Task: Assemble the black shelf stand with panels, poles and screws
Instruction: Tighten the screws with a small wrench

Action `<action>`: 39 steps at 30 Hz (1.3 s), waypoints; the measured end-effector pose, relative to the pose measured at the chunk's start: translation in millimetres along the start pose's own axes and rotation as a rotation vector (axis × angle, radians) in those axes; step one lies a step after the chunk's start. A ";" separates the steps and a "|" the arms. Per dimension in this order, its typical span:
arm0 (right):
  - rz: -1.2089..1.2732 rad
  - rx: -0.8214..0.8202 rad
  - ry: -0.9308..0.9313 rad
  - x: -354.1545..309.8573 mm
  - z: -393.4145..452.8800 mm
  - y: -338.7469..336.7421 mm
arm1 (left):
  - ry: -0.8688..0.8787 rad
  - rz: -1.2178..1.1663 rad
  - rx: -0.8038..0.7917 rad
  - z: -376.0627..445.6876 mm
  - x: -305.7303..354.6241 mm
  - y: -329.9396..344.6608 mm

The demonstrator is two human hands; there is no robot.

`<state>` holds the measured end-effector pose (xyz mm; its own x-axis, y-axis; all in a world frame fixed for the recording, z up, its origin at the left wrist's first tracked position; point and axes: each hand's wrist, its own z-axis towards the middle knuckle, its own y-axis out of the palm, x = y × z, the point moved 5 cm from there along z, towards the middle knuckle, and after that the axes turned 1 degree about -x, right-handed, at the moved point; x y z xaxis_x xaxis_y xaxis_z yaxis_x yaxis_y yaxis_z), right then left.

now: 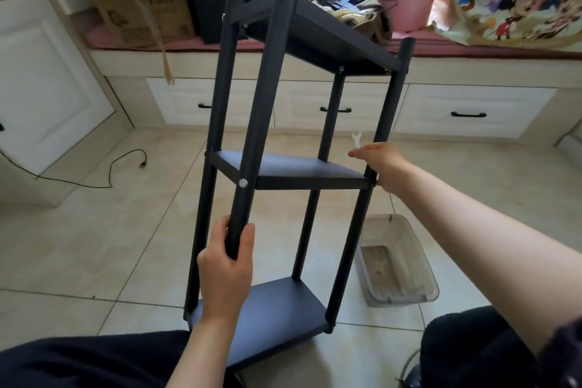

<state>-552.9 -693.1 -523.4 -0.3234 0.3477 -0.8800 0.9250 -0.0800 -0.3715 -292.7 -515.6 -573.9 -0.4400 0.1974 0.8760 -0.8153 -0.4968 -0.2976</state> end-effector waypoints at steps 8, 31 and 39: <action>-0.222 -0.178 0.016 11.3 1.3 -26.6 | 0.082 0.206 0.018 2.1 -2.3 -2.4; 0.108 -0.283 -0.255 0.8 -37.2 -8.2 | -0.346 -0.159 0.156 7.9 -47.2 -13.8; 0.147 -0.326 -0.288 4.1 -37.9 -3.1 | -0.413 -0.142 0.165 1.6 -68.6 -8.0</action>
<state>-549.5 -656.1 -514.7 -0.1835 0.0773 -0.9800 0.9648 0.2050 -0.1645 -255.5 -526.5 -631.0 -0.1141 -0.0633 0.9914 -0.7714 -0.6232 -0.1286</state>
